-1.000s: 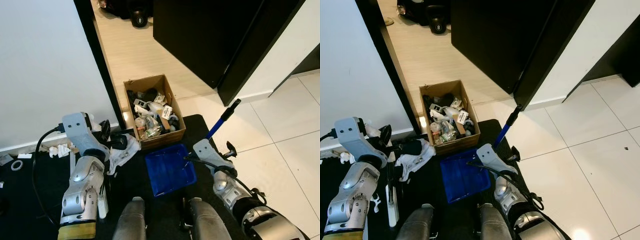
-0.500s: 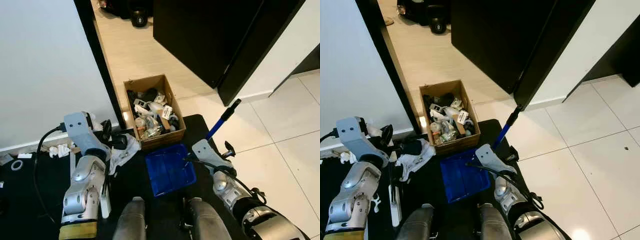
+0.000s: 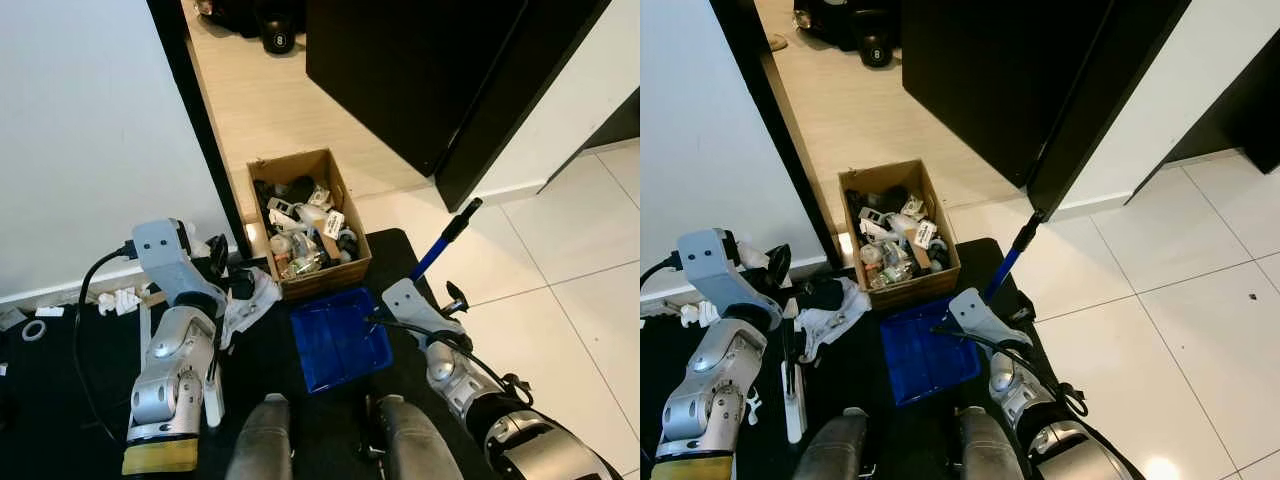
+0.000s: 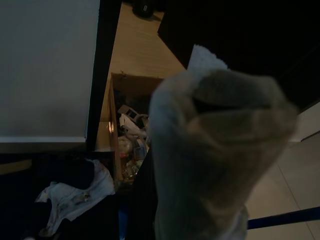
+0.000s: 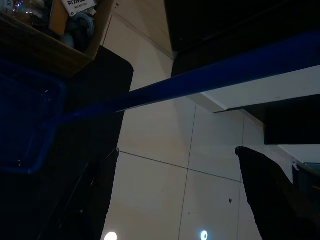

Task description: Sweep floor

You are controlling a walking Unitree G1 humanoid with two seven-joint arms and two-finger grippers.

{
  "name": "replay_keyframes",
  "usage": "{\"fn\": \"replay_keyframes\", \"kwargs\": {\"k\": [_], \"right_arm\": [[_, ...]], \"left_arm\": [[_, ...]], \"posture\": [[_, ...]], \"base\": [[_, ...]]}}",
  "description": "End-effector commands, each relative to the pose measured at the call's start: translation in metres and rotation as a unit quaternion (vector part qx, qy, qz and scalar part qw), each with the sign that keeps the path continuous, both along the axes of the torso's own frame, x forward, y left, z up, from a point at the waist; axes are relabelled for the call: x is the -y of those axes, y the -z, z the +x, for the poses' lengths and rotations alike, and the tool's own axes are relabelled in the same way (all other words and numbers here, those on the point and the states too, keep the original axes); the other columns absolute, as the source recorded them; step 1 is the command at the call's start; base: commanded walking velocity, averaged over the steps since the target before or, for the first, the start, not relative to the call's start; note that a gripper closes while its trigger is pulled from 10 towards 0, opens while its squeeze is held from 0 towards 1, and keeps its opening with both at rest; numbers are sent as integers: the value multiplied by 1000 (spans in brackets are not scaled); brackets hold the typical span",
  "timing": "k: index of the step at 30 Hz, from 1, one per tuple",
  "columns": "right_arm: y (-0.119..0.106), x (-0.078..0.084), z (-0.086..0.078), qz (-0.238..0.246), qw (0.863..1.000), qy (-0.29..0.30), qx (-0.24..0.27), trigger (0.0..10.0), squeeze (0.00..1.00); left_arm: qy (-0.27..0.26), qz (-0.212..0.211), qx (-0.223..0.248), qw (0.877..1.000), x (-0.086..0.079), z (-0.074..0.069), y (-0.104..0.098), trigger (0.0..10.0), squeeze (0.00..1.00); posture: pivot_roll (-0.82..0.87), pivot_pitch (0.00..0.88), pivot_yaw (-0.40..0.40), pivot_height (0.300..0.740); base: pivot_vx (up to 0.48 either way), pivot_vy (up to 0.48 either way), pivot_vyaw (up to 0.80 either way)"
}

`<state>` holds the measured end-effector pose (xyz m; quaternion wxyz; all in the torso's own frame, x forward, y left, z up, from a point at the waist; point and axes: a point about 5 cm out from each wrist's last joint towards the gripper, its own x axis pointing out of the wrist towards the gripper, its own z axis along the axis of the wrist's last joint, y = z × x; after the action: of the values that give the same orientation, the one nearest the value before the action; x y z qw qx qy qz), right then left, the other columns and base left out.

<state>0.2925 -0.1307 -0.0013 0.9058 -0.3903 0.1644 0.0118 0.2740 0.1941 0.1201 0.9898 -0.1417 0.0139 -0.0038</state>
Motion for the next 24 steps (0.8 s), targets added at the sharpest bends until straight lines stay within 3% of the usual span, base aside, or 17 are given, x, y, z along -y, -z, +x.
{"fn": "replay_keyframes", "kwargs": {"k": [1,11,24], "right_arm": [[6,1,-6,-5,1000,0,-13,10000,0],[4,-5,-3,-4,1000,-3,-13,10000,0],[4,-7,-4,-4,1000,-4,-11,10000,0]], "left_arm": [[-5,3,-6,1000,-2,-1,2,10000,0],[22,8,-5,1000,4,12,-1,10000,0],[16,12,-2,1000,0,12,-3,10000,0]], "posture": [[64,179,-12,740],[39,182,43,740],[56,180,43,740]], "base": [[0,0,0],[0,0,0],[0,0,0]]}}
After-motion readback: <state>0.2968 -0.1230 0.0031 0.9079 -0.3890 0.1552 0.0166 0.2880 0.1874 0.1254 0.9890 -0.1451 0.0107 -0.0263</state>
